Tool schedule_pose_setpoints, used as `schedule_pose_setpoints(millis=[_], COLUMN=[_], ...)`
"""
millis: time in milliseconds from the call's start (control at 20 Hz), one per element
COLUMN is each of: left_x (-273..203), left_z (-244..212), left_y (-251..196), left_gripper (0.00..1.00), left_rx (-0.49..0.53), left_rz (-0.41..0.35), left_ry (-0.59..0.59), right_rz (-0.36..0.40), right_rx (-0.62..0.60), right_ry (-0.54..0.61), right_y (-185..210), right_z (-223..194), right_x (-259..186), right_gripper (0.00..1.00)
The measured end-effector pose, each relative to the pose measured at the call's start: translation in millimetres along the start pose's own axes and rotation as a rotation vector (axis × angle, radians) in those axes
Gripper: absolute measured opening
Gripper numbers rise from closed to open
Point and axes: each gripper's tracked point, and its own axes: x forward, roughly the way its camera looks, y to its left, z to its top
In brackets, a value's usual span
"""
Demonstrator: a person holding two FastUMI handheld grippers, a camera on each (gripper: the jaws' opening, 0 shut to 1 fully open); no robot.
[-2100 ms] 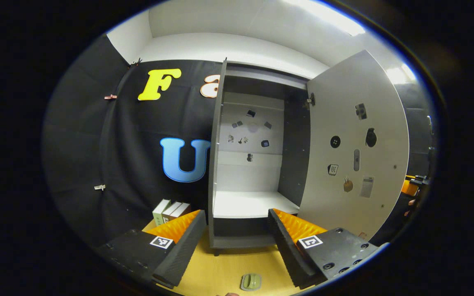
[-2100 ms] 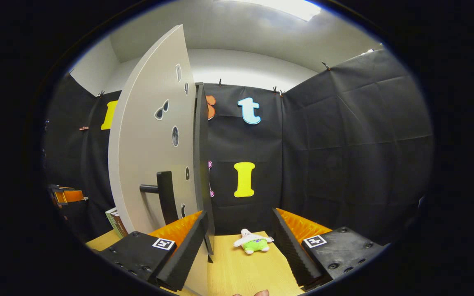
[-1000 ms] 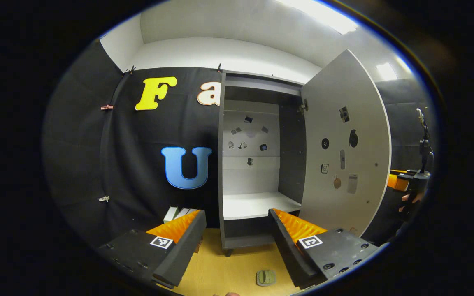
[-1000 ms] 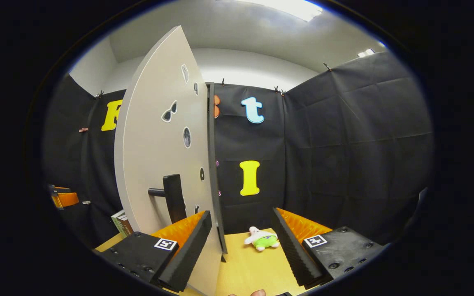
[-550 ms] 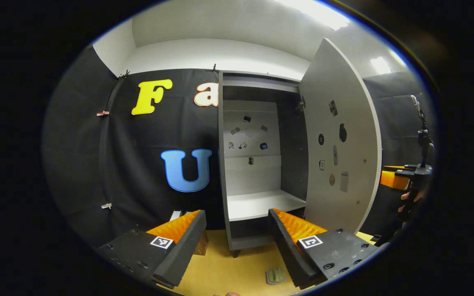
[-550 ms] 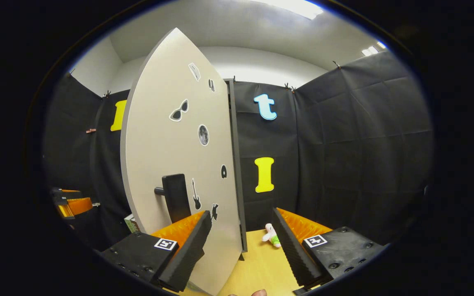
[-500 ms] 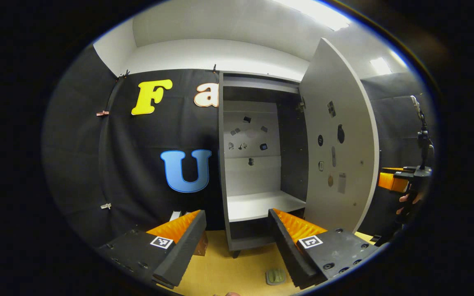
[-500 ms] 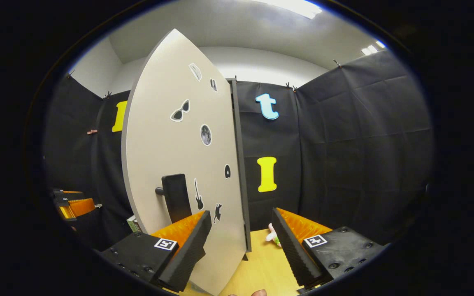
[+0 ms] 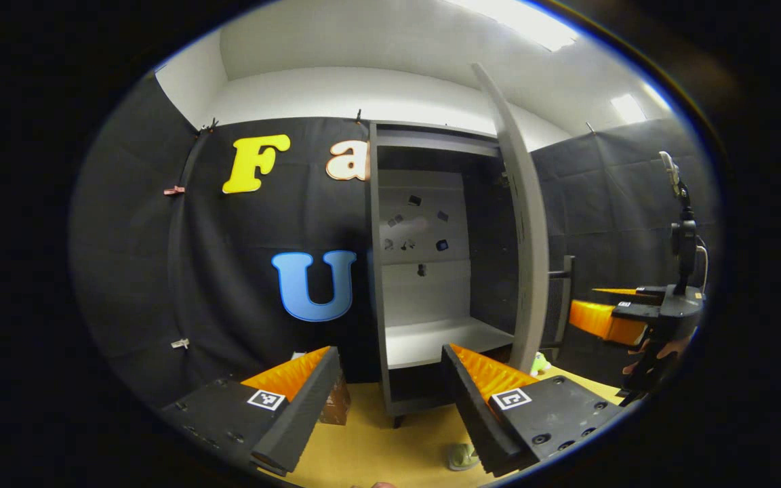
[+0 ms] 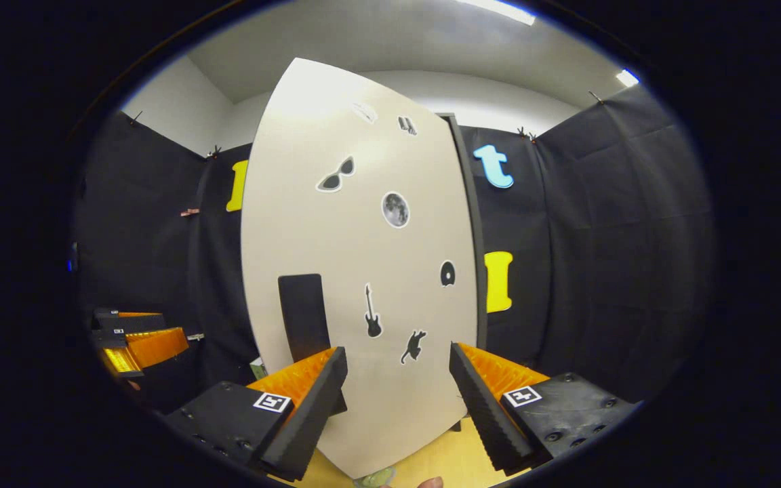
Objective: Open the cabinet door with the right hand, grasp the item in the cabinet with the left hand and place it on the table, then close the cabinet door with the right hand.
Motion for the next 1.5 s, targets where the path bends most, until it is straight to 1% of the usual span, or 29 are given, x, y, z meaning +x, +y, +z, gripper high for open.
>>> schedule_pose_setpoints(millis=[200,250,300,350,400,450,600,850,1000,1150,1350,1400,1450,1500], left_x=[-7,-10,-11,-12,-13,-14,-18,-23,-23,-18,-16,-16,-17,-18], left_z=[2,2,3,3,4,4,8,11,16,19,29,29,28,28], left_y=[7,8,9,8,8,7,1,-13,-20,-22,-29,-32,-33,-33], left_gripper=[0.95,0.95,0.95,0.95,0.95,0.95,0.95,0.95,0.95,0.94,0.95,0.92,0.94,0.94], left_rx=[-0.016,-0.013,-0.013,-0.018,-0.024,-0.029,-0.035,-0.037,-0.024,-0.018,-0.011,-0.016,-0.022,-0.029], left_rz=[0.035,0.043,0.050,0.054,0.057,0.058,0.058,0.044,0.028,0.026,0.038,0.037,0.039,0.041], left_ry=[-0.001,-0.001,0.000,0.000,-0.001,0.000,0.001,0.004,-0.007,-0.004,-0.020,-0.021,-0.022,-0.023], right_rz=[0.071,0.082,0.092,0.096,0.097,0.093,0.058,0.015,-0.021,-0.023,-0.029,-0.036,-0.039,-0.038], right_rx=[0.014,0.015,0.018,0.019,0.017,0.008,-0.027,-0.037,-0.038,-0.021,-0.021,-0.028,-0.032,-0.030], right_ry=[-0.018,-0.023,-0.026,-0.029,-0.034,-0.041,-0.053,-0.023,-0.034,-0.053,-0.064,-0.065,-0.059,-0.055], right_y=[30,34,38,38,38,35,18,-11,-25,-26,-39,-45,-47,-48], right_z=[7,10,12,15,18,22,27,20,24,29,33,34,32,33], right_x=[-1,-2,-5,-6,-9,-12,-23,-36,-38,-37,-41,-42,-42,-42], right_gripper=[0.98,0.98,1.00,0.97,1.00,0.97,0.97,0.97,0.97,0.97,0.97,0.97,0.97,0.98])
